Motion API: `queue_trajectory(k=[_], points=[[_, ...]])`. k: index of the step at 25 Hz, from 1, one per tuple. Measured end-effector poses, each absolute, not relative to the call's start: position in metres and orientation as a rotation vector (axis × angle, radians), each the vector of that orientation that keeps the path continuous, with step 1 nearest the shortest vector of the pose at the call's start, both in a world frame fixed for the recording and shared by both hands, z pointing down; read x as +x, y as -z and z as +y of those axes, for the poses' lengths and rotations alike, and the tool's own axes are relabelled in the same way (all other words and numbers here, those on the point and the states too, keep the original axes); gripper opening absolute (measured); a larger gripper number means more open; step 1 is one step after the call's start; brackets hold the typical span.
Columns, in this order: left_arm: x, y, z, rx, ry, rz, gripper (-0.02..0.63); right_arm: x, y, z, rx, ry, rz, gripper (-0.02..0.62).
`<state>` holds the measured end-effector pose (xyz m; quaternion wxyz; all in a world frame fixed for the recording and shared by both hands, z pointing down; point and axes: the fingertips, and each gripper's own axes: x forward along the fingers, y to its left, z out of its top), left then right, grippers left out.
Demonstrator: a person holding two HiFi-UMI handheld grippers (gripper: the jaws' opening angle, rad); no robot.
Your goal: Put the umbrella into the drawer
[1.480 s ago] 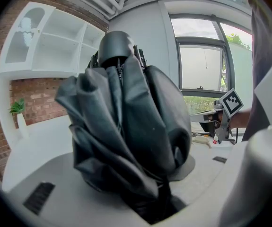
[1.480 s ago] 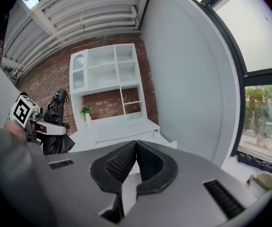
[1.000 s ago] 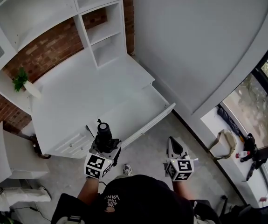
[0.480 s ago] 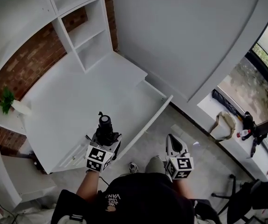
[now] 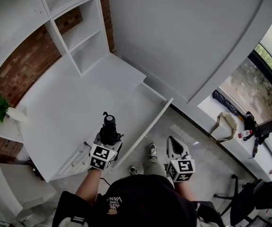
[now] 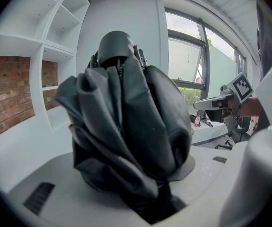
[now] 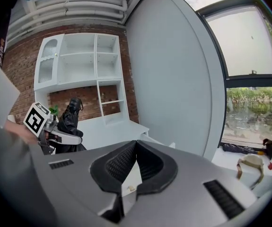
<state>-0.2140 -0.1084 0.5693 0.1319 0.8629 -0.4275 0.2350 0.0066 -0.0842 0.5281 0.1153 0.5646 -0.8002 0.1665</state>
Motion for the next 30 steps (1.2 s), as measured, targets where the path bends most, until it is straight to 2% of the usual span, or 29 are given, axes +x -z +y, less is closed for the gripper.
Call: queue_trajectory(k=[30], points=[[-0.140,-0.719,-0.220,2.216,-1.072,-1.090,0.212,0.112,-0.571,-0.184,1.634,-0.615,-2.213,0.002]])
